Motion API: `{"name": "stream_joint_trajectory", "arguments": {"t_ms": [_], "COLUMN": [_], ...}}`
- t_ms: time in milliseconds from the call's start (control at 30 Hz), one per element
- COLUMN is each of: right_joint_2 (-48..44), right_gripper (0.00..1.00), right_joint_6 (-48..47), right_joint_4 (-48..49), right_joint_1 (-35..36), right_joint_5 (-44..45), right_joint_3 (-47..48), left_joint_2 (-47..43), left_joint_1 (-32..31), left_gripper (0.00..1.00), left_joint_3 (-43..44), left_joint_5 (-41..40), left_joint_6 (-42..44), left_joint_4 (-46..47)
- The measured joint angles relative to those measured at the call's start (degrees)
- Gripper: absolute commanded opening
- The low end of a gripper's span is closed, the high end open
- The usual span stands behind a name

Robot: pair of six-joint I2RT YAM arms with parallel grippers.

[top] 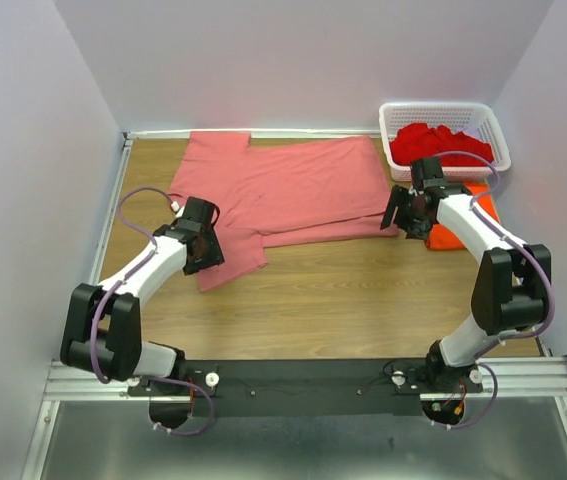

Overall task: Fold and stack the t-shirts
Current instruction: Fold the tshirt

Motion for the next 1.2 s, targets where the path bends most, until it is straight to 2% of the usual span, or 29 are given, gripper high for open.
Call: {"name": "stream_joint_trajectory", "arguments": {"t_ms": [400, 600, 633, 733, 767, 867, 1000, 1200], "right_joint_2": [-2.80, -3.08, -3.08, -3.08, -3.08, -3.08, -3.08, -3.08], "right_gripper": [0.79, 0.79, 0.79, 0.79, 0.79, 0.79, 0.79, 0.79], "right_joint_6": [0.00, -0.07, -0.04, -0.04, -0.04, -0.07, -0.28, -1.57], "right_joint_4": [1.05, 1.29, 1.29, 1.36, 1.40, 1.60, 1.90, 2.21], "right_joint_1": [0.00, 0.00, 0.00, 0.00, 0.00, 0.00, 0.00, 0.00], "right_joint_5": [-3.08, -4.46, -4.72, -5.18, -5.31, -5.53, -5.68, -6.14], "right_joint_3": [-4.09, -4.81, -5.01, -5.31, -5.31, -5.31, -5.31, -5.29], "left_joint_2": [6.25, 7.89, 7.91, 7.96, 7.96, 7.96, 8.48, 12.94], "left_joint_1": [-3.85, -4.09, -4.13, -4.22, -4.24, -4.31, -4.33, -3.78], "left_gripper": [0.52, 0.33, 0.26, 0.15, 0.08, 0.00, 0.00, 0.00], "left_joint_3": [-1.20, -1.33, -1.36, -1.38, -1.38, -1.25, 0.20, 11.96], "left_joint_5": [0.00, -0.74, -0.94, -1.07, -1.07, -1.07, -1.05, -2.43], "left_joint_6": [-0.92, -0.87, -0.87, -0.87, -0.90, -1.07, -0.96, 1.20], "left_joint_4": [2.29, 2.75, 2.82, 3.10, 3.19, 3.32, 1.99, -0.90]}}
